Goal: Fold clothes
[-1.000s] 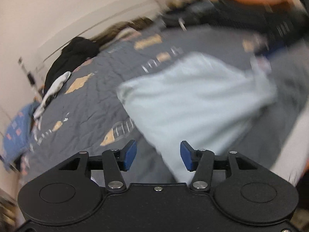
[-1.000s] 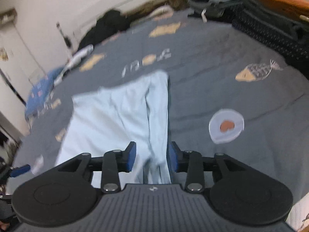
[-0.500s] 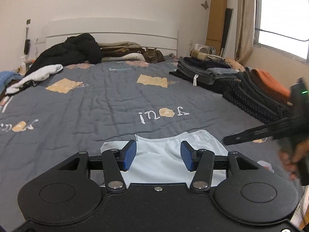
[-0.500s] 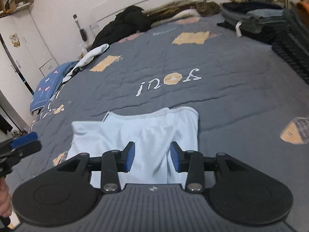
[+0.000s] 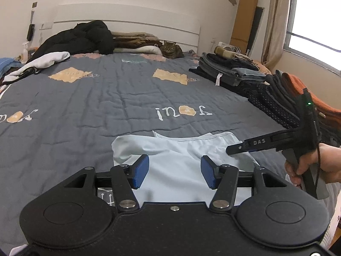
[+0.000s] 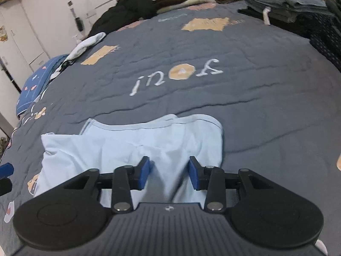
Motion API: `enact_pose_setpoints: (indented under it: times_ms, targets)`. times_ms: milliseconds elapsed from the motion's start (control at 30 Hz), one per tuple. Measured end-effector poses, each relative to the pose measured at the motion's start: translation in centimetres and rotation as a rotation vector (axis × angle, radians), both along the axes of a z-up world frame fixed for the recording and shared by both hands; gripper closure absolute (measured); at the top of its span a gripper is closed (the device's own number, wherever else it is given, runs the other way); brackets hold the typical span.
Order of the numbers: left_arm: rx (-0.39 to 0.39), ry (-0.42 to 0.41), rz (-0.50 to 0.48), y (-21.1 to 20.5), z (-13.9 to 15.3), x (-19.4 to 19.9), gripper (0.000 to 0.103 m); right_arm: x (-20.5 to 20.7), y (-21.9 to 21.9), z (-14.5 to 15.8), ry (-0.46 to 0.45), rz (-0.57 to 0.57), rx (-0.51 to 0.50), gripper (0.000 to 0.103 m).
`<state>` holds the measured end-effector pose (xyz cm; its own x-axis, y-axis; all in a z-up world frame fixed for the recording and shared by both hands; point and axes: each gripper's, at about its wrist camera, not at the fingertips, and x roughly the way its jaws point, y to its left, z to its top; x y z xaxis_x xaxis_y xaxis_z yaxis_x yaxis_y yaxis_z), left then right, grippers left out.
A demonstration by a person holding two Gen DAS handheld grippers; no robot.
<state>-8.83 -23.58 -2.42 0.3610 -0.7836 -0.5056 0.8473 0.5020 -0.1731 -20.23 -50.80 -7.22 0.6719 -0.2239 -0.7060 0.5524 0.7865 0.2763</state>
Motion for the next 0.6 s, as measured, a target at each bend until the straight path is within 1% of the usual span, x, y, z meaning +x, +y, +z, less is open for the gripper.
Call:
enact_pose_setpoints:
  times_ms: [33, 67, 133, 300, 367, 433, 467, 533, 600]
  targets:
    - [0.003, -0.001, 0.001, 0.0, 0.0, 0.0, 0.049, 0.1, 0.1, 0.0, 0.006, 0.005, -0.011, 0.079]
    - [0.008, -0.002, 0.002, 0.0, -0.1, 0.0, 0.049, 0.0, 0.2, 0.1, 0.004, 0.006, -0.014, 0.096]
    - [0.016, -0.004, 0.003, 0.0, -0.2, 0.0, 0.049, -0.2, 0.0, 0.4, -0.01, 0.001, -0.009, 0.098]
    - [0.03, -0.006, 0.008, -0.2, -0.3, 0.1, 0.049, -1.3, -0.8, 2.4, -0.081, -0.048, -0.022, 0.099]
    - [0.028, -0.006, 0.011, -0.2, -0.3, 0.1, 0.049, -1.8, -1.3, 3.0, -0.1, -0.083, -0.051, 0.099]
    - [0.029, -0.004, 0.012, -0.2, -0.3, 0.2, 0.049, -2.5, -1.7, 3.3, -0.119, -0.134, -0.103, 0.099]
    - [0.033, -0.001, 0.011, -0.3, -0.4, 0.2, 0.049, -2.8, -1.9, 3.2, -0.129, -0.143, -0.108, 0.099]
    - [0.041, -0.003, 0.01, -0.4, -0.5, 0.1, 0.049, -3.0, -2.6, 2.5, -0.141, -0.144, -0.047, 0.099]
    - [0.049, -0.007, 0.006, -0.4, -0.6, 0.1, 0.049, -3.1, -2.9, 2.0, -0.15, -0.154, -0.02, 0.099]
